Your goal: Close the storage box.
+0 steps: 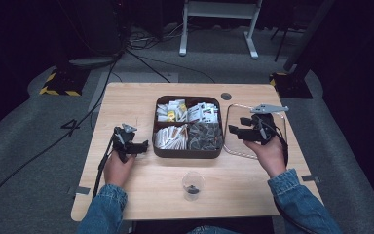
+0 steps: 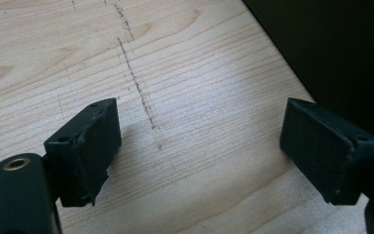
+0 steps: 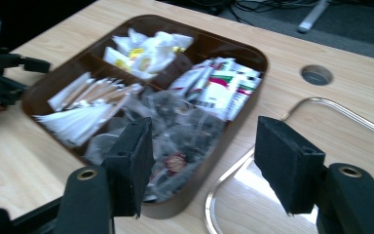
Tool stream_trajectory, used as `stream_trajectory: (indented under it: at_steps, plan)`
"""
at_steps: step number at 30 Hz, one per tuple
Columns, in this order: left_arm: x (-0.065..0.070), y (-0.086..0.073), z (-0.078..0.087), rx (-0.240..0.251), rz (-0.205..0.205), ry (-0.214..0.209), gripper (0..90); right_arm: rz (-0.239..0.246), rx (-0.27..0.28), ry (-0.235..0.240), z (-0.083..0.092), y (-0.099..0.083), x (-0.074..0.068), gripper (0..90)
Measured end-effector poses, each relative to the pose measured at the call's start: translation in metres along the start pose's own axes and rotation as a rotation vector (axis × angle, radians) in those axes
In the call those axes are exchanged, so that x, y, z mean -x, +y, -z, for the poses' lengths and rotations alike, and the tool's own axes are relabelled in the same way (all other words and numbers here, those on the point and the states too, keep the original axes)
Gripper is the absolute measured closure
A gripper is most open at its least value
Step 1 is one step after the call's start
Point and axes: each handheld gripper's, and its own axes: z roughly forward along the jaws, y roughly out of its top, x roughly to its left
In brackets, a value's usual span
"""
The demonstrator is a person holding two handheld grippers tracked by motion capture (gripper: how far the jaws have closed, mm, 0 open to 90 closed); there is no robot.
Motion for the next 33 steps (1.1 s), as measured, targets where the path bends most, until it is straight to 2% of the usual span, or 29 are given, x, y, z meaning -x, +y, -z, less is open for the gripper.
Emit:
stream_trajectory:
  at_steps: [9,15,20,24,33]
  plan:
    - [0.000,0.000,0.000,0.000,0.000,0.000,15.6,-0.055,-0.019,-0.084,-0.003,-0.009,0.032,37.9]
    - [0.000,0.000,0.000,0.000,-0.001,0.000,15.6,-0.086,-0.041,-0.158,-0.010,-0.015,0.056,38.0]
    - [0.000,0.000,0.000,0.000,0.000,0.000,15.6,-0.112,-0.041,-0.194,-0.018,-0.022,0.074,37.2]
    - [0.000,0.000,0.000,0.000,0.000,0.000,15.6,-0.128,-0.046,-0.212,-0.026,-0.027,0.085,36.2]
    - [0.000,0.000,0.000,0.000,0.000,0.000,15.6,-0.136,-0.095,-0.273,-0.046,-0.038,0.101,38.4]
